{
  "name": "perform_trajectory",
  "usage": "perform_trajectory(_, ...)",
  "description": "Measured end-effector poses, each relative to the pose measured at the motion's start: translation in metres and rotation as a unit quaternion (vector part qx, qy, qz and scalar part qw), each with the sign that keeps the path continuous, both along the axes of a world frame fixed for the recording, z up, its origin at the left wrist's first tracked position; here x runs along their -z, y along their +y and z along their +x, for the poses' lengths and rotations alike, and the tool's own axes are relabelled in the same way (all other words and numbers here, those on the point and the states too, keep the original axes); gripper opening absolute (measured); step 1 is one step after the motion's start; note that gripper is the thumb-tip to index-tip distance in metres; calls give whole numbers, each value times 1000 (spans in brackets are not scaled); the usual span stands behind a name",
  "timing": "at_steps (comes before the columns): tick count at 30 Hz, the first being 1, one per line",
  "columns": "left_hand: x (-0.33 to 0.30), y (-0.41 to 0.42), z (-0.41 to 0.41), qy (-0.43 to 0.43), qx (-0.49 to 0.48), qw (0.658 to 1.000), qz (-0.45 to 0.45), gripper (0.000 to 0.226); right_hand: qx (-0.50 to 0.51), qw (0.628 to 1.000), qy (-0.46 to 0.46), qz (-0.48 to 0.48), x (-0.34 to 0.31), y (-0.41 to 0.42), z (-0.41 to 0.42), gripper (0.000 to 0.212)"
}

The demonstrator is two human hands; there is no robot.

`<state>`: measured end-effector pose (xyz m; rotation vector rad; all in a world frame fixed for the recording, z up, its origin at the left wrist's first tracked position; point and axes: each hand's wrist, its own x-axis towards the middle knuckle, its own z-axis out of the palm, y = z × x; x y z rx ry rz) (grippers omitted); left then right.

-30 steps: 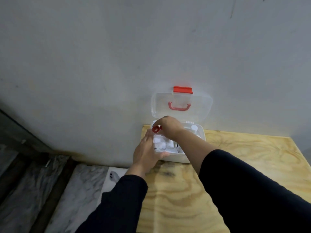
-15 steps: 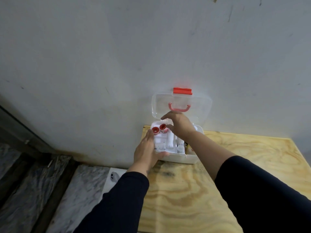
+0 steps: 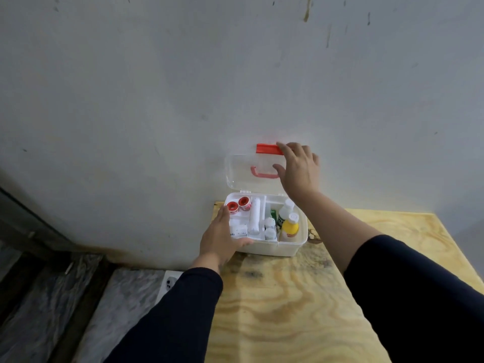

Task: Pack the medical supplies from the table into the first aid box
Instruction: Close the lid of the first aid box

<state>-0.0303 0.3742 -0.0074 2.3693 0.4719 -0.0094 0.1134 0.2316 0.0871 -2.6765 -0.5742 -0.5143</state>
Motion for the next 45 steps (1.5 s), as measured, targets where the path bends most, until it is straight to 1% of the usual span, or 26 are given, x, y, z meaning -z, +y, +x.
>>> perform_trajectory(2,0,0,2,2,-9,1000,-14,107,-5,1000,-14,5,2,-4,-9,52)
perform_trajectory(5,-2,2,2,5,-24,998,-57,112,-21,999,-24,14,6,-13,-26,52)
perform_trajectory(8,-6,5,-3,-27,-46,997,-61,112,-36,998,-46,5,16,-22,-46,57)
perform_trajectory(11,-15,5,-8,-58,-71,994,-51,100,-31,998,-47,-15,30,-28,-66,66)
perform_trajectory(13,-22,6,-6,-86,-70,994,-25,92,-35,999,-40,-13,40,-31,-78,68)
perform_trajectory(15,-27,3,-4,-95,-55,994,-11,87,-38,998,-38,-20,51,-36,-89,65)
perform_trajectory(20,-17,-4,-10,-57,-30,997,31,76,-48,995,-49,-77,78,-46,-107,51)
perform_trajectory(26,-2,-5,-16,-55,-29,997,44,66,-78,992,-56,-76,96,-57,-117,39)
perform_trajectory(28,0,-5,-16,-61,-32,996,49,66,-71,997,-25,-30,94,-57,-118,42)
perform_trajectory(30,1,-6,-16,-68,-31,996,49,66,-31,998,33,39,91,-56,-114,48)
perform_trajectory(31,2,-7,-16,-70,-32,996,46,66,-11,996,65,51,90,-55,-110,52)
perform_trajectory(33,4,-7,-15,-68,-38,996,39,67,9,991,133,32,88,-54,-102,63)
perform_trajectory(35,5,-8,-16,-63,-44,996,34,69,25,979,196,54,87,-55,-98,73)
perform_trajectory(38,6,-11,-17,-61,-51,996,26,74,25,943,300,145,82,-60,-100,83)
perform_trajectory(39,5,-12,-17,-59,-53,996,25,76,16,935,315,162,81,-62,-102,85)
perform_trajectory(41,5,-15,-18,-59,-54,997,22,82,2,931,319,179,81,-65,-105,89)
perform_trajectory(45,4,-15,-20,-52,-54,997,10,92,-12,917,339,210,86,-69,-99,107)
